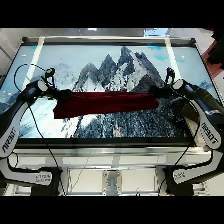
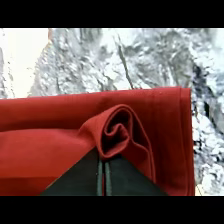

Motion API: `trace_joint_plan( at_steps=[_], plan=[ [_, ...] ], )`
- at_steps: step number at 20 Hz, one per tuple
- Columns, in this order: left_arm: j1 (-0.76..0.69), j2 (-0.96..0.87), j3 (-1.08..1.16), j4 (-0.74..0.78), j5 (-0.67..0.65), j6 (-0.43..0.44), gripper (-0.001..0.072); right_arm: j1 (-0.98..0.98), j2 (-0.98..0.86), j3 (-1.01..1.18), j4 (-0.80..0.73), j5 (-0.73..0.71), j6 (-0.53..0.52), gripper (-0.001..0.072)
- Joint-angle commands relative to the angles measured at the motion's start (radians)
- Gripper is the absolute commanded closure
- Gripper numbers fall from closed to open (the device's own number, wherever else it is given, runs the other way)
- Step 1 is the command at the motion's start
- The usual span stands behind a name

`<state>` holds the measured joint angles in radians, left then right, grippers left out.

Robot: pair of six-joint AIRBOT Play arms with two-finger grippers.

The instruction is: Fold the shirts.

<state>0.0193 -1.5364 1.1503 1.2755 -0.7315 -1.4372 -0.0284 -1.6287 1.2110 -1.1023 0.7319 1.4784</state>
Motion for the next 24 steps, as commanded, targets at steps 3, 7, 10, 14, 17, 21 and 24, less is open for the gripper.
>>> trace_joint_plan(
  at_steps=[3,7,10,14,17,21,24],
  plan=[
    [-0.002,-0.019,0.022,-0.003,0.046,-0.007,0.0141,-0.002,-0.022,0.050,-0.006,0.053,-0.013,0.0557],
    [-0.002,-0.018,0.137,-0.005,-0.025,-0.007,0.0086,-0.040,0.053,0.168,-0.027,0.167,-0.013,0.0244],
    [-0.002,-0.018,0.239,-0.087,-0.043,-0.006,0.0086,-0.114,0.069,0.206,-0.069,0.220,0.026,0.0222],
    [-0.002,-0.018,0.330,-0.266,0.016,0.148,0.0088,-0.256,0.010,0.182,0.040,0.375,-0.047,0.0213],
    [-0.004,-0.018,0.334,-0.390,0.043,0.301,0.0088,-0.316,-0.085,0.182,0.132,0.517,-0.120,0.0091],
    [-0.043,-0.018,0.334,-0.382,0.004,0.339,0.0089,-0.311,-0.172,0.182,0.180,0.516,-0.189,0.0091],
    [-0.090,-0.018,0.334,-0.382,0.007,0.400,0.0090,-0.286,-0.209,0.182,0.261,0.497,-0.241,0.0091]
  ],
)
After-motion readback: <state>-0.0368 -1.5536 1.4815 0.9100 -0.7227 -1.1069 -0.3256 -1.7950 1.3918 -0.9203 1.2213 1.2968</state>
